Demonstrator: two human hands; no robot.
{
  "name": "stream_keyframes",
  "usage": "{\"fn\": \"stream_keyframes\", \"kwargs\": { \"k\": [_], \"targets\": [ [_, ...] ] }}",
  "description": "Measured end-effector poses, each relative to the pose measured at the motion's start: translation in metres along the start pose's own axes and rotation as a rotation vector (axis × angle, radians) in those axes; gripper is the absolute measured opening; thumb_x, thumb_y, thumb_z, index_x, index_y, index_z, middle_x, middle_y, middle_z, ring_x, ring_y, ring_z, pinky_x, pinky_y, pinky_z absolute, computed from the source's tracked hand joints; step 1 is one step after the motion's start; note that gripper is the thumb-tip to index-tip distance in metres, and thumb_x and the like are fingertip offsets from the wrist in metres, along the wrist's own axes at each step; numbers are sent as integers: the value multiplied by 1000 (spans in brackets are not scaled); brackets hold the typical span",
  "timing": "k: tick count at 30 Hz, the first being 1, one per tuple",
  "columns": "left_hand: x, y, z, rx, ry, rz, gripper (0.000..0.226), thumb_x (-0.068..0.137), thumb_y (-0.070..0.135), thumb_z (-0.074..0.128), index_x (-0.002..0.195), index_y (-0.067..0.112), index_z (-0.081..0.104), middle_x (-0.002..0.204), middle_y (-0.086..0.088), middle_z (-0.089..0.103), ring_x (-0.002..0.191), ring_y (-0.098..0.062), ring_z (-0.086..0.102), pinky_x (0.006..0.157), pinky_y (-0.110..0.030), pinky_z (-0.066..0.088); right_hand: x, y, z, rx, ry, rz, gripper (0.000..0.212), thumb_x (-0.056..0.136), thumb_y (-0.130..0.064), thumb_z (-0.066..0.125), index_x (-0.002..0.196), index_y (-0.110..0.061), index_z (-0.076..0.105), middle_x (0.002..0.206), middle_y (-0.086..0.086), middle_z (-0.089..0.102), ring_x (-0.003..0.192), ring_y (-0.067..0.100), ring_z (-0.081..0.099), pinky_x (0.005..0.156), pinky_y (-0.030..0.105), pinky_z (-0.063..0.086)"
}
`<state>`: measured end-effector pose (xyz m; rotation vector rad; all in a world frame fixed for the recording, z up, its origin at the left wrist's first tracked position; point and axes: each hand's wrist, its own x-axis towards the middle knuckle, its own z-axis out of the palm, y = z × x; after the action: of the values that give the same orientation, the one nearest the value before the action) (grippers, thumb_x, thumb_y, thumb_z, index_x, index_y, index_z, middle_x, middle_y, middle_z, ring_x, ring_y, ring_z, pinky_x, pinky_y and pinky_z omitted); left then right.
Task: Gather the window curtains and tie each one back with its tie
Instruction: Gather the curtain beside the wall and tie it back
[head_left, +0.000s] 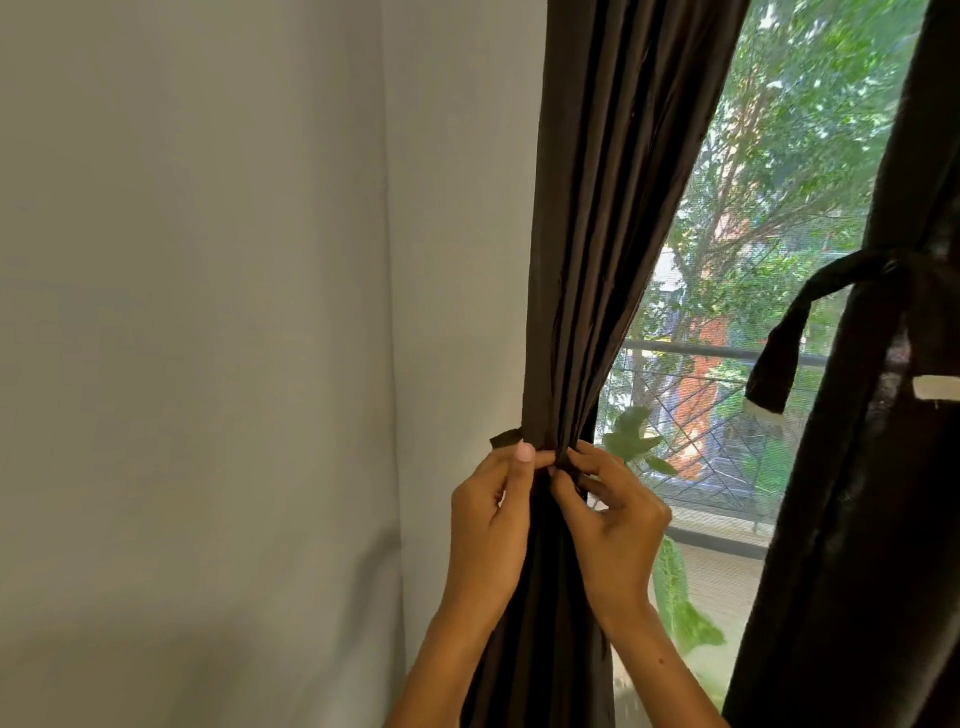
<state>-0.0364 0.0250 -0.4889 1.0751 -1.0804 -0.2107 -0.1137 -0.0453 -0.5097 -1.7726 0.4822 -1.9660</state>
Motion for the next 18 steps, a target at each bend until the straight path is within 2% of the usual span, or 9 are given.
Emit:
{"fn": "stream_keyframes", "kwargs": {
  "k": [2, 4, 5, 7, 10, 12, 15, 16, 18],
  "targets": [
    [6, -5, -9, 36, 79, 30, 26, 97, 34, 47, 98, 26, 72, 102, 14, 70, 103, -1, 61, 84, -10, 46, 5, 2, -4, 38, -4, 51, 37, 73, 6, 76, 93, -24, 70, 93, -21, 71, 87, -1, 68, 75, 11, 52],
    [19, -16, -21, 192, 184, 21, 21, 97, 28, 50, 110, 31, 65, 106, 13, 63, 101, 1, 57, 85, -16, 48, 8, 1, -8, 97, -23, 109, 40, 73, 3, 77, 92, -32, 71, 89, -23, 72, 85, 1, 69, 75, 12, 52],
    [28, -22, -27, 315, 162, -5, 28, 96, 27, 50, 122, 34, 58, 110, 11, 58, 100, 0, 54, 87, -18, 47, 9, -1, -10, 121, -31, 121, 44, 73, 2, 77, 91, -38, 72, 89, -23, 72, 84, 2, 70, 75, 12, 53],
    [46, -35, -32, 546, -13, -61, 47, 96, 28, 51, 140, 33, 39, 117, 3, 51, 104, -9, 49, 93, -22, 41, 11, -3, -11, 135, -49, 119, 51, 73, 2, 77, 87, -47, 71, 89, -22, 72, 84, 2, 70, 76, 12, 53],
    [57, -48, -27, 684, -198, -72, 59, 94, 30, 56, 146, 30, 29, 126, 3, 56, 107, -15, 45, 90, -17, 28, 9, -6, -11, 122, -74, 96, 47, 73, 1, 77, 89, -43, 70, 90, -22, 72, 86, 3, 70, 76, 13, 53],
    [57, -50, -26, 683, -191, -47, 51, 92, 27, 60, 140, 27, 42, 115, 7, 63, 103, -14, 48, 87, -17, 26, 8, -7, -11, 97, -78, 82, 42, 73, 0, 78, 92, -36, 70, 92, -23, 72, 87, 2, 70, 76, 13, 53],
    [55, -40, -31, 649, -73, 1, 20, 88, 26, 65, 107, 22, 71, 95, 8, 70, 92, -15, 57, 89, -36, 44, 8, -4, -10, 4, -60, 7, 38, 72, 3, 78, 93, -27, 70, 92, -26, 70, 87, -2, 68, 75, 10, 52],
    [51, -35, -34, 646, -36, 14, 16, 87, 27, 66, 99, 20, 74, 93, 6, 71, 88, -12, 57, 87, -40, 47, 7, -3, -9, -42, -48, -32, 36, 72, 4, 78, 95, -23, 70, 97, -23, 67, 89, -3, 67, 75, 9, 51],
    [36, -21, -37, 632, 25, 56, 12, 86, 28, 67, 93, 21, 74, 91, 8, 70, 84, -8, 57, 85, -34, 50, 6, 1, -7, -119, -12, -73, 32, 72, 4, 77, 97, -15, 71, 101, -10, 60, 91, -2, 62, 76, 10, 52]
  ]
}}
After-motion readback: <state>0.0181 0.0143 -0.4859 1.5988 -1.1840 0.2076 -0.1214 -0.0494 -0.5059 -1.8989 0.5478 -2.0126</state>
